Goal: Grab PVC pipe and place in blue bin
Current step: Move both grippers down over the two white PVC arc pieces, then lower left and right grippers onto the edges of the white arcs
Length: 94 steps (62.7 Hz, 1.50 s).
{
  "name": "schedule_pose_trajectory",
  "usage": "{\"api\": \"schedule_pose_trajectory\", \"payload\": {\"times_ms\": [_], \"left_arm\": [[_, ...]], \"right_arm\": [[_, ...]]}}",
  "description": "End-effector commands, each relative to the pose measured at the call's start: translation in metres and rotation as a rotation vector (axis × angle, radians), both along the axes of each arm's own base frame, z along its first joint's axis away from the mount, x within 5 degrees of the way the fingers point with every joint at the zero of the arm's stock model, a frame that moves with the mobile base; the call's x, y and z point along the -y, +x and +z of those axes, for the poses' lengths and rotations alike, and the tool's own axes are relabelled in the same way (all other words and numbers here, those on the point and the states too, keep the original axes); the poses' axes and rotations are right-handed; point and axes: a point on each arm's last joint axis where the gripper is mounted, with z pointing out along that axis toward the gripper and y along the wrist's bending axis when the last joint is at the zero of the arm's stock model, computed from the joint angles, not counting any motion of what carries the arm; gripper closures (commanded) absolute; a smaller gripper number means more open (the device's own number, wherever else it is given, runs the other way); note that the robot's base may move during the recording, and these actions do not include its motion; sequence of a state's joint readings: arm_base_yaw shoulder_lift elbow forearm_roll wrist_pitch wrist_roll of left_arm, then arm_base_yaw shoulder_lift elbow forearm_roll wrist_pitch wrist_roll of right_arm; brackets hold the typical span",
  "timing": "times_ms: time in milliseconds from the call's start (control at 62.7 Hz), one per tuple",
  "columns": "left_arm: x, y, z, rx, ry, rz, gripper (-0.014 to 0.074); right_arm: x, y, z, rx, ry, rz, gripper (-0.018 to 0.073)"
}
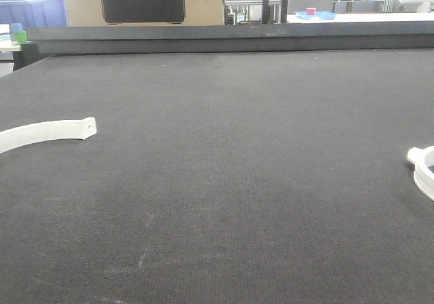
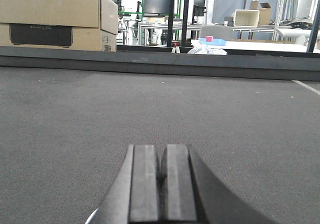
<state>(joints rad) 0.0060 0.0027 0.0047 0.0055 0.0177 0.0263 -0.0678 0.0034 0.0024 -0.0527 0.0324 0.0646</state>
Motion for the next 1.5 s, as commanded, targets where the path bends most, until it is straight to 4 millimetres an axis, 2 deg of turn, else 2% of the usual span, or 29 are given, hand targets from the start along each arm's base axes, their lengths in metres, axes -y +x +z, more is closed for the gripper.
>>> {"api": "schedule_pose_trajectory", "payload": {"times_ms": [0,48,255,367,559,654,734,910,1069,1245,1373,1484], "left_arm": [[0.000,-0.001,0.004,0.036,0.009,-0.001,0.0707],[0.000,-0.001,0.005,0.043,0.009,-0.001,0.0707],[0.000,-0.002,0.012,0.102,0.006,-0.002,0.0707],[0.000,-0.008,0.041,0.137,0.006,-0.001,0.0707],[0.000,-0.035,0.111,0.120,0.005,0.002,0.0707],[0.000,-0.035,0.140,0.040,0.004,0.004,0.0707],[0.000,-0.027,0.160,-0.059,0.003,0.004,0.0707],[-0.001,0.015,0.184,-0.351,0.001,0.006,0.0707],[0.000,0.064,0.181,-0.550,-0.014,-0.003,0.0707],[0.003,0.108,0.156,-0.723,-0.051,-0.022,0.0707],[0.005,0.130,0.140,-0.815,-0.088,-0.037,0.0707],[0.007,0.145,0.128,-0.875,-0.122,-0.049,0.0707]], "right_arm": [[0.000,-0.001,0.003,0.022,-0.007,-0.001,0.0727],[0.000,-0.001,0.003,0.030,-0.007,-0.001,0.0727],[-0.001,-0.005,0.027,0.258,-0.024,0.011,0.0727],[-0.002,-0.012,0.054,0.286,-0.026,0.007,0.0727],[-0.002,-0.036,0.111,0.296,-0.024,-0.006,0.0727],[-0.002,-0.040,0.131,0.227,-0.017,-0.013,0.0727],[-0.001,-0.035,0.143,0.132,-0.009,-0.019,0.0727],[0.000,-0.005,0.160,-0.191,0.052,-0.011,0.0727],[0.003,0.035,0.157,-0.521,0.074,-0.020,0.0727],[0.007,0.086,0.126,-0.871,0.096,-0.029,0.0727],[0.009,0.113,0.105,-1.012,0.107,-0.030,0.0727],[0.006,0.135,0.090,-1.054,0.161,-0.009,0.0727]]}}
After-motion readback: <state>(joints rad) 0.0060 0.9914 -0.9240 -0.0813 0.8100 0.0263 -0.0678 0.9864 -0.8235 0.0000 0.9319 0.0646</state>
